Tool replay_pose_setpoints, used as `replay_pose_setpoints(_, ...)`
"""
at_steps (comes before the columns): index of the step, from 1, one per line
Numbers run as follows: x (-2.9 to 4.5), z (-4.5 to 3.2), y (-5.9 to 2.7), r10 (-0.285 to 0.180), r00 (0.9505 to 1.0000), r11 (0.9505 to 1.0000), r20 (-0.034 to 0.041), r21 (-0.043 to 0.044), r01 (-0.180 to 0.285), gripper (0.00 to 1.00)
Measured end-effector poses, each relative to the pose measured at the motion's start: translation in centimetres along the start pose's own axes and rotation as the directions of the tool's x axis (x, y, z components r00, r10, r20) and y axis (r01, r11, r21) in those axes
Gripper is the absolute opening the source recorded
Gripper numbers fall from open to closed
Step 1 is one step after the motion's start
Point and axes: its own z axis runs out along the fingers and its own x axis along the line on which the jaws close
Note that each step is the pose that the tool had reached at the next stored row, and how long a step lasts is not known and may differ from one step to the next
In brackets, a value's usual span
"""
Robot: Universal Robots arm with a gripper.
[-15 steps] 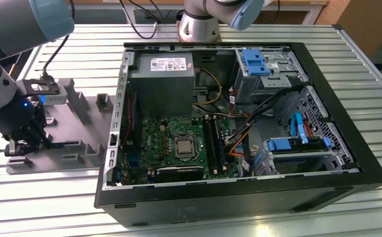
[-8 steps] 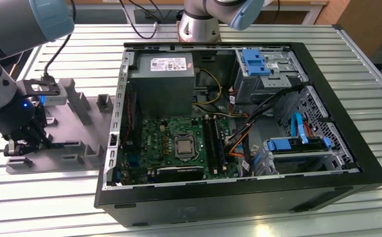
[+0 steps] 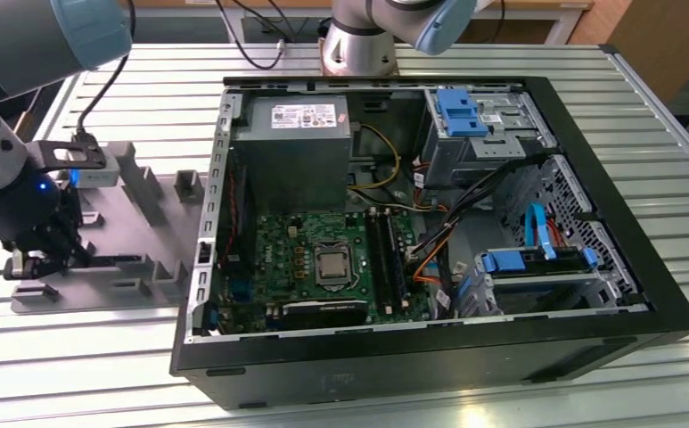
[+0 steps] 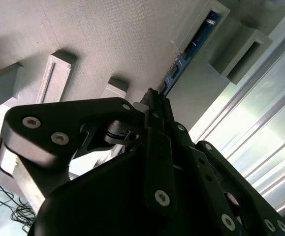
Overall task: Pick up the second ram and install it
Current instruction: 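Pick up the second ram and move it above second insertion slot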
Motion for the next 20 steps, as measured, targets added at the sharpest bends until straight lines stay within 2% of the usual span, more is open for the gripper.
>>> replay_pose_setpoints(6,-0.02,-0.76,0.02,0.0,1.0,1.0,0.0,0.0,0.0,0.14)
replay_pose_setpoints(20,-0.03,-1.04,0.03,0.0,1.0,1.0,-0.0001,-0.0001,0.0,0.14)
